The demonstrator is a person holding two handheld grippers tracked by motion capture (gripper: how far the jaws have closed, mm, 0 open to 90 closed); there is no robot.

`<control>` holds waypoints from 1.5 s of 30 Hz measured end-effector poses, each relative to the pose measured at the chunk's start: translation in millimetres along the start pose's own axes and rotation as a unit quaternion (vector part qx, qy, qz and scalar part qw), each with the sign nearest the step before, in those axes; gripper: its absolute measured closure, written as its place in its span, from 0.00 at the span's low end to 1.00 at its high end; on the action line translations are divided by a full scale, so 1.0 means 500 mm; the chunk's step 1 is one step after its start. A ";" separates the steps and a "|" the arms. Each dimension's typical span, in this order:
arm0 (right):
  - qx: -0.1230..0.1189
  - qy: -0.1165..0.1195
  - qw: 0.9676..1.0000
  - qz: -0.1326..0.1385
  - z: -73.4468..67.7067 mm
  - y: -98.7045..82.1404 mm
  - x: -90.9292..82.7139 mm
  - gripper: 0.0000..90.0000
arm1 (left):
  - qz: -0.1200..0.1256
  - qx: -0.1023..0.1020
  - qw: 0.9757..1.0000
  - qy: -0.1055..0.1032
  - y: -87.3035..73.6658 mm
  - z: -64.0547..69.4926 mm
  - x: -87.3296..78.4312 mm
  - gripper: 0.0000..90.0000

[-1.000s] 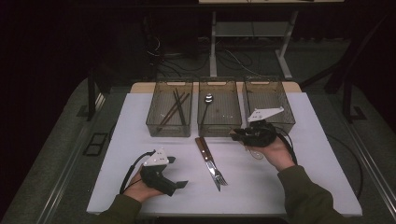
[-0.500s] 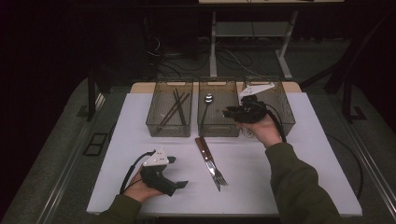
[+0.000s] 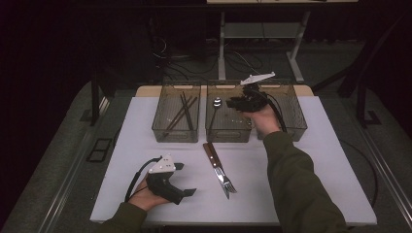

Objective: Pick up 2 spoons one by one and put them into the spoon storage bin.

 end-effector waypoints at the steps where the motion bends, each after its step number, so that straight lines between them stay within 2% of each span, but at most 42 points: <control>1: 0.003 -0.004 1.000 -0.003 0.006 0.001 0.006 0.82 | 0.000 0.000 1.000 0.000 0.000 0.000 0.000 0.00; 4: 0.007 -0.012 1.000 -0.011 0.015 0.001 0.021 0.81 | 0.001 0.001 1.000 0.000 0.000 0.000 0.001 0.00; 12: 0.020 -0.014 0.999 -0.023 0.033 -0.002 0.068 0.81 | 0.001 0.000 1.000 -0.005 0.001 0.001 -0.001 0.00; 15: 0.026 -0.016 0.999 -0.037 0.038 -0.012 0.083 0.81 | 0.002 0.001 1.000 -0.006 0.002 0.001 -0.001 0.00; 20: 0.022 -0.019 0.998 -0.062 0.038 -0.028 0.106 0.81 | 0.004 0.005 1.000 -0.007 0.003 0.001 0.000 0.00; 22: 0.009 -0.023 0.997 -0.074 0.035 -0.034 0.115 0.81 | 0.002 0.003 1.000 -0.008 0.003 0.002 0.001 0.00; 26: 0.005 -0.029 0.995 -0.092 0.030 -0.039 0.123 0.81 | 0.002 0.003 1.000 -0.009 0.003 0.003 0.001 0.00; 30: 0.007 -0.027 0.995 -0.099 0.030 -0.039 0.122 0.80 | 0.002 0.003 1.000 -0.008 0.003 0.003 0.001 0.00; 34: 0.012 -0.029 0.995 -0.092 0.033 -0.036 0.114 0.71 | 0.002 0.005 1.000 -0.008 0.003 0.002 0.001 0.00; 39: 0.019 -0.012 0.997 -0.071 0.023 -0.025 0.093 0.60 | 0.002 0.002 1.000 -0.008 0.003 0.003 0.001 0.00; 42: 0.012 -0.008 0.998 -0.066 0.012 -0.022 0.075 0.53 | 0.003 -0.001 1.000 -0.010 0.003 0.005 0.001 0.00; 45: 0.008 0.008 0.998 -0.064 -0.001 -0.024 0.052 0.48 | -0.003 0.003 1.000 -0.008 0.003 0.004 0.001 0.00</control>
Point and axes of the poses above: each handheld gripper's, and its own axes: x roughly forward along the jaws, y roughly out of its top, z roughly to its right, the point moved 2 cm from there along x, roughly forward along the jaws, and after that the axes turned 1 degree about -z, right-handed, at the moved point
